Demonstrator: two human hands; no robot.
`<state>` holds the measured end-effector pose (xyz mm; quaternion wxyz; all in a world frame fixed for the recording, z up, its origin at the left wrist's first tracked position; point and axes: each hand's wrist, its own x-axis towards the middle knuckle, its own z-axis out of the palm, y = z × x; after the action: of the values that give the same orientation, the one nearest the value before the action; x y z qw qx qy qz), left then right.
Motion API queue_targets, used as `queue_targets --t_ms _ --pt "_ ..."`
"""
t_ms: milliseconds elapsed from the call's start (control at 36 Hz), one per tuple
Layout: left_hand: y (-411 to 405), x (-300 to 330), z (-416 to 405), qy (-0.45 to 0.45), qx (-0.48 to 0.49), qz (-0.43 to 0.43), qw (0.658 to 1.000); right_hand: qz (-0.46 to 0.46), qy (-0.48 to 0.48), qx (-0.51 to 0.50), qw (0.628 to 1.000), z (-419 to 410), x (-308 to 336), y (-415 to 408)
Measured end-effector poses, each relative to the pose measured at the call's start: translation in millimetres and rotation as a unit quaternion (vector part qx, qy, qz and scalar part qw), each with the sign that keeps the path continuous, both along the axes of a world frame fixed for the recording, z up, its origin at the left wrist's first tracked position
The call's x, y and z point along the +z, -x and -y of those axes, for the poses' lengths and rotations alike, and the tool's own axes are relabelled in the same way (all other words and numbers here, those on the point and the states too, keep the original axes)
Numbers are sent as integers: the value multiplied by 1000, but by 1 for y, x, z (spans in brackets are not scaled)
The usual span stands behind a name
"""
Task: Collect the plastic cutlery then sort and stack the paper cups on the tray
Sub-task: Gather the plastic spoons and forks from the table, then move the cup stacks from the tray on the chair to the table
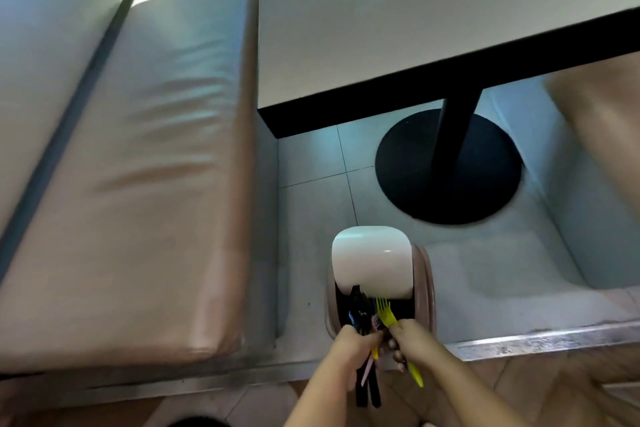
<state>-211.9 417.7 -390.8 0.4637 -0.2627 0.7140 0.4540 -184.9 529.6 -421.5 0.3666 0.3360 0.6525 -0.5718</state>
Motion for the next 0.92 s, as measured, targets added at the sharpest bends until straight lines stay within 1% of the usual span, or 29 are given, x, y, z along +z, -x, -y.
queue_targets --t_ms 139,222,306,389,472,556,639,694,778,833,917 --pt "9 -18 -2 10 3 -7 1000 23 51 -86 995 1 -9 9" --pt "10 -18 -5 -9 51 0 999 14 70 -133 989 1 -6 12" --pt "10 -19 -8 -44 82 14 996 1 72 -131 989 1 -1 11" --pt "8 -14 -5 -30 67 -6 997 -19 68 -118 990 1 9 9" --pt "2 2 -2 -28 37 -23 999 -43 29 -45 998 2 19 5" --pt "-11 16 6 26 -25 -64 997 -74 -21 41 996 8 36 0" --pt "-21 37 15 85 -73 -115 987 -108 -59 131 984 17 68 -5" --pt "-25 69 21 113 -103 -157 976 -134 -82 183 970 24 91 -8" --pt "-26 118 32 146 -127 -218 957 -157 -101 225 956 35 127 -9" --pt "-25 144 41 168 -117 -250 946 -181 -115 237 948 42 155 -8" --pt "-24 191 58 185 -117 -312 924 -229 -148 268 924 53 193 -6"
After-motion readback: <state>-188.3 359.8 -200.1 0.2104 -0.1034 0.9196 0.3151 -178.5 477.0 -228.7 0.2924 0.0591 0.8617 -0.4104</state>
